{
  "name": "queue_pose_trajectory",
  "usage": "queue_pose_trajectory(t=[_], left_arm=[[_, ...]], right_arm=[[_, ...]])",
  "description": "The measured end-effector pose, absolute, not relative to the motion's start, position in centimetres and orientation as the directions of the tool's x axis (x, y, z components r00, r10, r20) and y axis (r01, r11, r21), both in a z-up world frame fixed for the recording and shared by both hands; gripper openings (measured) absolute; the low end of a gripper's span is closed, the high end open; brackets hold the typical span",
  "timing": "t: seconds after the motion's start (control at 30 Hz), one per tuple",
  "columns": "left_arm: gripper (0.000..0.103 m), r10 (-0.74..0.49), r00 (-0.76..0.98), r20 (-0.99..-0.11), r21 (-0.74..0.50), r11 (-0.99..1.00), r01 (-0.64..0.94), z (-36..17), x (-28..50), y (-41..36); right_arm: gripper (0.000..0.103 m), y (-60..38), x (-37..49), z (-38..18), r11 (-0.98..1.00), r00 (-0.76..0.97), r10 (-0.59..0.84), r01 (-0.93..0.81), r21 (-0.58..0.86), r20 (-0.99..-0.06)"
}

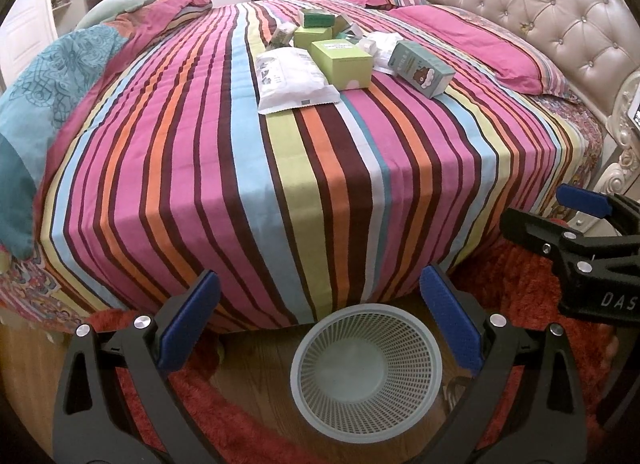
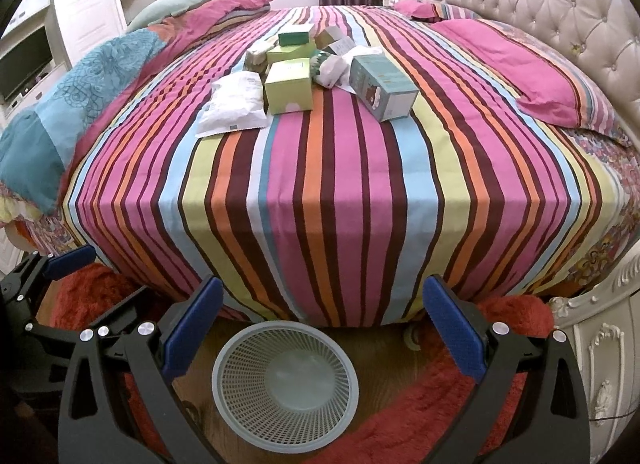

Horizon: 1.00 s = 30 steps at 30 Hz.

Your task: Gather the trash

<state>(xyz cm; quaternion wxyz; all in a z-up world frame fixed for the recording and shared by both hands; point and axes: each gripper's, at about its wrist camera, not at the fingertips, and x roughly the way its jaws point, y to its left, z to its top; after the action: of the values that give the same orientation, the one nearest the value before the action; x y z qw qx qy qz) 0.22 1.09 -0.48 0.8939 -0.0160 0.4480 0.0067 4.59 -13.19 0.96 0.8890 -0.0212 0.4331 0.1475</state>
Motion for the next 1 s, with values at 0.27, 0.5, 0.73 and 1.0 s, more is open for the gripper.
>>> queue_pose_trajectory(t=[0.27, 0.5, 0.73, 1.0], left_arm=[[0.097, -0.002, 0.594, -0.805, -0.02, 1.0, -0.024, -0.55, 0.14, 0.97], [0.097, -0.001, 0.589, -0.808, -0.022, 0.999, -0.028, -0.72, 0.13, 0.98], [0.097, -0.002, 0.586, -0.81, -0.024, 0.999, -0.031, -0.8, 0.16, 1.1], [0.097, -0.005, 0.582, -0.813, -0.03, 0.999, -0.035, -0.89, 0.13, 1.29]], right_arm=[[0.095, -13.07, 4.61, 0.84, 0.954, 0.578, 0.241, -0.287, 0.082, -0.78], [0.095, -13.0, 4.65, 0.65, 0.954, 0.572, 0.241, -0.29, 0.081, -0.784], [0.095, -12.98, 4.65, 0.63, 0.954, 0.572, 0.24, -0.29, 0.081, -0.784], [0.095, -13.06, 4.66, 0.57, 0.954, 0.571, 0.24, -0.289, 0.082, -0.785]])
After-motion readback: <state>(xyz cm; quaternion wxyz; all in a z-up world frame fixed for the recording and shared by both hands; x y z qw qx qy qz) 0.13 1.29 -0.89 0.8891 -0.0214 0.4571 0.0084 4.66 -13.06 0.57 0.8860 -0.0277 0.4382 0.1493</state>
